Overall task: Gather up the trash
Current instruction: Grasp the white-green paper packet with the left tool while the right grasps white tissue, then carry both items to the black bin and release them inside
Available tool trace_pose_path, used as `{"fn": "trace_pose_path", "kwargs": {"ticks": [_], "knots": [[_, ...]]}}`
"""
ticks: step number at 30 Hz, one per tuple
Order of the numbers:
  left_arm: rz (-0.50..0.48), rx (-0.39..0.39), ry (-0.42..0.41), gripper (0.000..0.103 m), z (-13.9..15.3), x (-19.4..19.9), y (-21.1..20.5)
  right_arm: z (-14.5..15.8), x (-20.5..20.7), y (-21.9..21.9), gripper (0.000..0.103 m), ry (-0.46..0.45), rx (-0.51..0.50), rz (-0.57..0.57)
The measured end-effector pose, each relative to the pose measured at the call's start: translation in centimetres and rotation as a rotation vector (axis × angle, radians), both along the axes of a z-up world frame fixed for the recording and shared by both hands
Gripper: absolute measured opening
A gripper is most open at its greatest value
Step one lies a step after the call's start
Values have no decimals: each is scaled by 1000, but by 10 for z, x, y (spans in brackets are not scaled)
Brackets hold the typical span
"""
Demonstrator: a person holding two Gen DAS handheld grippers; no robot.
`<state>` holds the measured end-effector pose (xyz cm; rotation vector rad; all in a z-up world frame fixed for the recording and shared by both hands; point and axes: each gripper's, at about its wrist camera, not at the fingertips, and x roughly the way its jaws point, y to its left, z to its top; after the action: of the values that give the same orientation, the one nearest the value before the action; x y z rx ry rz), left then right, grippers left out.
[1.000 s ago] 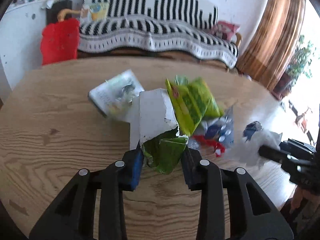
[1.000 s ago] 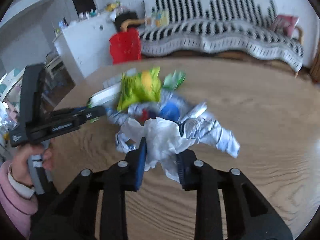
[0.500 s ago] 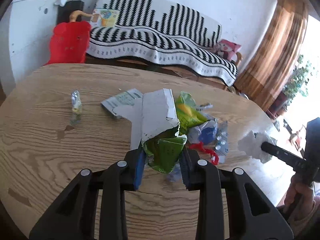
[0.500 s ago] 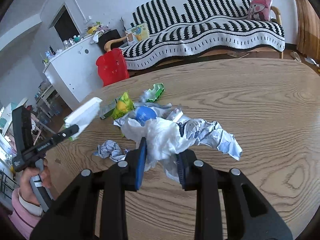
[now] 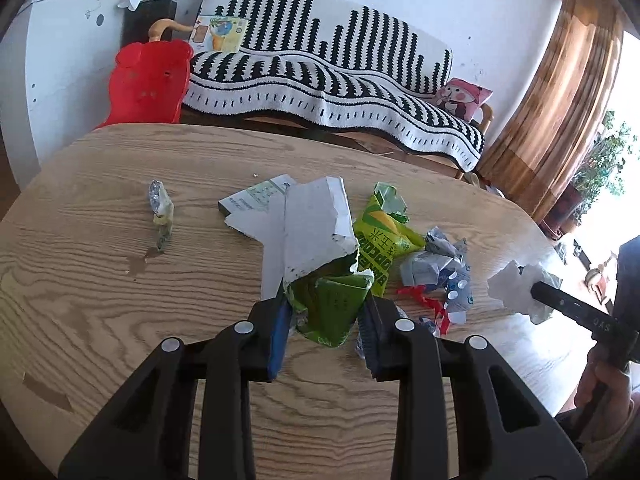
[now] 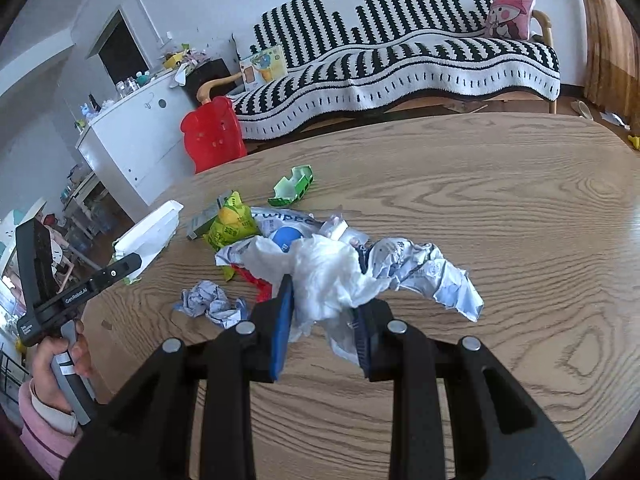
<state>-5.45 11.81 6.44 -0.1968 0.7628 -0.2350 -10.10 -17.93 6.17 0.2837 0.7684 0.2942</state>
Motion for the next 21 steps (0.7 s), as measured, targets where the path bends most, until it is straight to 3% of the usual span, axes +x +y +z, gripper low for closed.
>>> {"fn": "trace_pose_path", "kwargs": {"ticks": [14, 21], "knots": [[-25, -5, 3, 30, -1, 3, -19, -3, 3, -2, 27, 14, -2, -3], [-54, 11, -7, 30, -1, -1, -39, -3, -4, -16, 28, 34, 52, -51]]}}
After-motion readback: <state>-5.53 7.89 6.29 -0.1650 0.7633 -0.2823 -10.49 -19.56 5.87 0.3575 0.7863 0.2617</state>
